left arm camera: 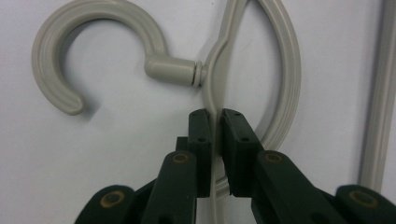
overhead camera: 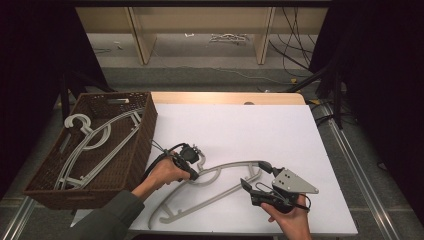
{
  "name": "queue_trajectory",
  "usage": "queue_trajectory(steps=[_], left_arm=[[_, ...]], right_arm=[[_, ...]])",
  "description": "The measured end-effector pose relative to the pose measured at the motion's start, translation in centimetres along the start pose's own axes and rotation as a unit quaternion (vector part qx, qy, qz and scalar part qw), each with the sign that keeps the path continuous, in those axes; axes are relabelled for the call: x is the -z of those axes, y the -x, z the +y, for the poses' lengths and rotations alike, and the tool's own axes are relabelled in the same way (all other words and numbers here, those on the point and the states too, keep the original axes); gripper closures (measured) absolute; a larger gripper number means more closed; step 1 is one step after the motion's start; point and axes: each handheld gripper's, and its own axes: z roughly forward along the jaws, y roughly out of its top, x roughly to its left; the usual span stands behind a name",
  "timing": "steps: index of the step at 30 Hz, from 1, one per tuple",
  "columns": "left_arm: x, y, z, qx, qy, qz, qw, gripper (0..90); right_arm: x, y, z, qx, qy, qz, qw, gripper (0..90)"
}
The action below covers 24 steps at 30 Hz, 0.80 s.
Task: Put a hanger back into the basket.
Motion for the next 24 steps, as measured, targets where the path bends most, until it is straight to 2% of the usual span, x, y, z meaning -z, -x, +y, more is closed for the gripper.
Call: queue_trajectory(steps=[3, 5, 8, 10, 12, 13, 14, 16, 17, 19, 20, 22, 23, 24], left_arm=[[0.0, 0.0, 0.1, -0.008, 0.007, 0.006, 0.9999, 82.5], [0.4, -0.2, 0.3, -0.019, 0.008, 0.007, 0.9998, 82.6], [1.0, -0.2, 0.3, -0.016, 0.026, 0.008, 0.9995, 82.7], [1.6, -0.2, 0.3, -0.022, 0.036, 0.014, 0.9990, 82.7], [2.1, -0.1, 0.2, -0.026, 0.043, 0.012, 0.9987, 82.7], [2.3, 0.1, 0.2, -0.014, 0.056, 0.011, 0.9983, 82.7], [2.5, 0.2, 0.1, -0.009, 0.060, 0.014, 0.9981, 82.7], [2.8, 0.2, 0.0, -0.008, 0.071, 0.011, 0.9974, 82.7], [2.9, 0.2, -0.1, -0.010, 0.072, 0.011, 0.9973, 82.7], [3.1, 0.4, -0.1, -0.014, 0.075, 0.010, 0.9970, 82.6], [3.2, 0.5, -0.1, -0.015, 0.077, 0.011, 0.9969, 82.7], [3.4, 0.6, -0.2, -0.018, 0.078, 0.010, 0.9967, 82.7], [3.4, 0.6, -0.2, -0.020, 0.078, 0.011, 0.9967, 82.7], [3.5, 0.7, -0.3, -0.022, 0.079, 0.011, 0.9966, 82.6]], right_arm=[[0.1, -0.1, 0.0, -0.011, -0.009, 0.000, 0.9999, 23.1], [0.0, 0.1, 0.0, -0.002, 0.000, 0.000, 1.0000, 23.1], [0.1, -0.1, 0.0, -0.010, -0.008, 0.000, 0.9999, 23.1], [0.0, -0.1, 0.0, -0.015, -0.007, 0.007, 0.9998, 23.1], [0.1, -0.1, 0.0, -0.010, -0.008, 0.002, 0.9999, 23.1], [0.0, 0.0, 0.0, -0.001, -0.003, -0.001, 1.0000, 23.1], [0.0, 0.0, 0.0, 0.000, -0.005, 0.000, 1.0000, 23.1], [0.0, -0.1, 0.0, -0.009, -0.012, 0.003, 0.9999, 23.0], [-0.1, 0.0, 0.0, 0.000, 0.000, 0.002, 1.0000, 23.0], [0.0, -0.1, 0.0, -0.008, -0.012, 0.004, 0.9999, 23.0], [-0.1, 0.0, -0.1, 0.001, -0.005, -0.002, 1.0000, 23.0], [-0.1, 0.0, 0.0, -0.006, -0.016, 0.006, 0.9998, 23.2], [-0.3, 0.2, 0.0, 0.006, -0.015, 0.005, 0.9999, 23.2], [-0.5, 0.2, -0.1, 0.005, -0.022, 0.008, 0.9997, 23.5]])
